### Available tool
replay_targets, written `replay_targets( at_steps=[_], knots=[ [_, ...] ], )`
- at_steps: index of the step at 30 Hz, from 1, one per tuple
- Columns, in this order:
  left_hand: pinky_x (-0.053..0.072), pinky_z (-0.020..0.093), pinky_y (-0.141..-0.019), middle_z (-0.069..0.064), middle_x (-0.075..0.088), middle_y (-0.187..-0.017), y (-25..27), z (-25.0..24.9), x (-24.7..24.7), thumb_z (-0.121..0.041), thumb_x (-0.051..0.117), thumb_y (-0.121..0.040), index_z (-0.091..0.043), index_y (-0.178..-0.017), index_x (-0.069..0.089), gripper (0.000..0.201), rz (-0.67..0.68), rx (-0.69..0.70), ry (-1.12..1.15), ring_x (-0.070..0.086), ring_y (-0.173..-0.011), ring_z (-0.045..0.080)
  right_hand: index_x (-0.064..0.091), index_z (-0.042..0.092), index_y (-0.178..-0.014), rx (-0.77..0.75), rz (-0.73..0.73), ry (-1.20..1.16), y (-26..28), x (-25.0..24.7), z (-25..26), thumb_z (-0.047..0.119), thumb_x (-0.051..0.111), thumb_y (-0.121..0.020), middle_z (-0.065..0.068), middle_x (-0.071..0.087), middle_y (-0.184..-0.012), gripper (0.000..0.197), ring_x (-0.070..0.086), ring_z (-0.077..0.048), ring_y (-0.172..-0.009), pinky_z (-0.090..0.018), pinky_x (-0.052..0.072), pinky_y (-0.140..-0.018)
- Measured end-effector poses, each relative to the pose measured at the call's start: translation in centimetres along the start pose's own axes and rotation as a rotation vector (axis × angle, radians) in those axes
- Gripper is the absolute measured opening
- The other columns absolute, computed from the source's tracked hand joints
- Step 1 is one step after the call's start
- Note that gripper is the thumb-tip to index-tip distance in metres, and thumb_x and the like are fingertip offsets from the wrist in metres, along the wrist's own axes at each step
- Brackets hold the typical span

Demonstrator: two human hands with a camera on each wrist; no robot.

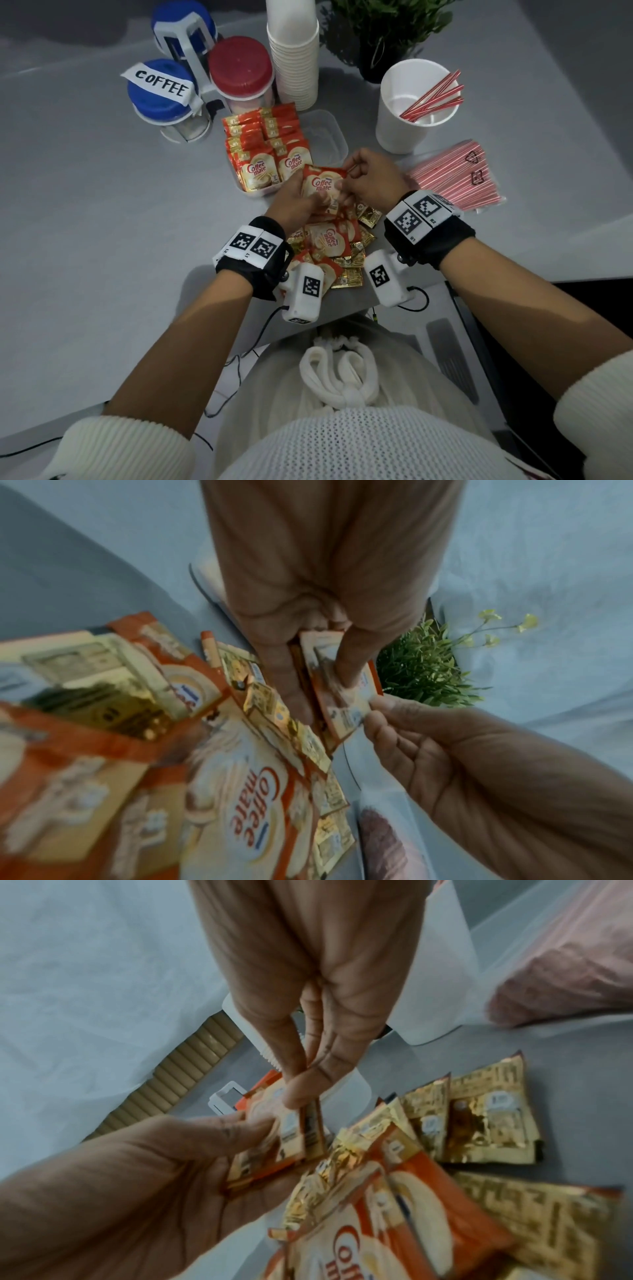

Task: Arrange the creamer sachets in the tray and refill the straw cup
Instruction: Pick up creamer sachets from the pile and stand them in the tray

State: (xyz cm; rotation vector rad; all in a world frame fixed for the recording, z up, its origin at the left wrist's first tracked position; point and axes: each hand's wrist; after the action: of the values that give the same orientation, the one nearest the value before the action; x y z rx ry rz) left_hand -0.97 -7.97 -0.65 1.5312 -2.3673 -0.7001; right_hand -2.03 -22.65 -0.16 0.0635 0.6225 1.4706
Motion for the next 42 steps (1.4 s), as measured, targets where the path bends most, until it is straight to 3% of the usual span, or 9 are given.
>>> replay_targets(
  at_steps=[4,7,13,18,25,29,34,38,42],
  knots=[
    [0.054,0.041,-0.086,0.016,0.058,-0.119,0.1,0.3,-1.2,-0.003,0.049,-0.092,-0.003,-0.126,0.043,0.035,-0.124,-0.013,0.023,0.059,-0.108,0.03,0.052,0.01,-0.085,-0.072,0.035,0.156,0.3,0.3,0.8,0.002,0.066,-0.08,-0.003,0.057,-0.074,0.017,0.057,-0.003,-0.051,-0.008,0.045,-0.05],
    [0.054,0.02,-0.061,0.005,0.058,-0.104,0.1,0.8,-2.2,-0.001,0.045,-0.094,-0.005,-0.125,0.042,0.032,-0.177,-0.038,0.092,0.061,-0.086,0.014,0.058,0.006,-0.1,-0.144,0.237,0.609,0.9,0.9,0.4,0.018,0.075,-0.073,0.001,0.05,-0.091,0.034,0.049,-0.013,-0.082,-0.018,0.039,-0.066],
    [0.052,0.041,-0.089,0.015,0.059,-0.121,0.5,1.5,-2.7,-0.003,0.049,-0.093,-0.005,-0.128,0.043,0.036,-0.231,-0.052,0.087,0.06,-0.107,0.028,0.051,0.013,-0.102,-0.146,0.329,0.898,1.5,2.6,-1.8,0.027,0.079,-0.067,-0.008,0.041,-0.121,0.047,0.039,-0.024,-0.112,-0.038,0.042,-0.089],
    [0.048,0.048,-0.097,0.015,0.059,-0.124,0.5,2.6,-3.3,-0.006,0.052,-0.091,-0.007,-0.127,0.044,0.037,-0.273,-0.049,0.078,0.058,-0.111,0.031,0.046,0.015,-0.085,-0.137,0.281,0.783,1.1,2.2,-1.6,0.018,0.073,-0.075,-0.006,0.049,-0.097,0.029,0.042,-0.021,-0.097,-0.031,0.036,-0.079],
    [0.047,0.049,-0.096,0.014,0.057,-0.122,1.1,1.4,-2.7,-0.001,0.044,-0.092,-0.007,-0.126,0.045,0.034,-0.183,-0.075,0.11,0.057,-0.108,0.03,0.063,0.005,-0.098,-0.21,0.318,0.621,0.7,1.1,1.1,0.009,0.068,-0.078,0.004,0.054,-0.081,0.021,0.048,-0.01,-0.074,-0.008,0.031,-0.056],
    [0.053,0.043,-0.084,0.014,0.057,-0.121,1.4,0.9,-1.7,-0.013,0.042,-0.097,-0.01,-0.129,0.044,0.032,-0.096,-0.058,0.155,0.059,-0.101,0.027,0.066,0.003,-0.099,-0.194,0.251,0.486,0.3,1.7,1.9,0.006,0.07,-0.076,-0.005,0.063,-0.095,0.024,0.055,-0.013,-0.083,-0.022,0.045,-0.071],
    [0.057,0.023,-0.058,0.009,0.056,-0.11,1.5,1.9,-1.5,-0.008,0.05,-0.093,-0.01,-0.133,0.036,0.043,-0.054,-0.01,0.121,0.061,-0.08,0.013,0.056,0.013,-0.083,-0.155,0.047,0.235,-0.3,2.7,1.2,0.005,0.075,-0.07,0.004,0.052,-0.071,0.025,0.05,-0.007,-0.063,-0.016,0.041,-0.057],
    [0.053,0.017,-0.048,0.01,0.056,-0.11,1.5,2.2,-1.7,-0.003,0.047,-0.093,-0.005,-0.132,0.036,0.041,-0.198,0.006,0.212,0.06,-0.076,0.012,0.053,0.016,-0.073,-0.114,-0.029,0.072,-0.4,2.7,0.3,0.005,0.072,-0.075,-0.001,0.064,-0.082,0.022,0.051,-0.005,-0.059,-0.018,0.045,-0.056],
    [0.053,0.018,-0.048,0.004,0.058,-0.095,1.5,2.3,-1.7,-0.005,0.042,-0.096,-0.005,-0.133,0.034,0.038,-0.21,0.006,0.238,0.059,-0.07,0.014,0.057,0.0,-0.108,0.023,0.135,-0.059,0.0,3.0,0.1,0.001,0.066,-0.08,-0.002,0.06,-0.07,0.03,0.056,-0.003,-0.041,-0.017,0.049,-0.045]
  ],
)
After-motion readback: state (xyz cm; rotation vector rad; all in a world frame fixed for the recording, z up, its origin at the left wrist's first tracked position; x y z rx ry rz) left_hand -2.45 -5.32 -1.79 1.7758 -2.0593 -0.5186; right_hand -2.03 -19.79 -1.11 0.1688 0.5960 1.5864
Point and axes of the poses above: each hand's wrist, its own y-axis away from the middle knuckle, its own x-axis out of the palm, z = x × y
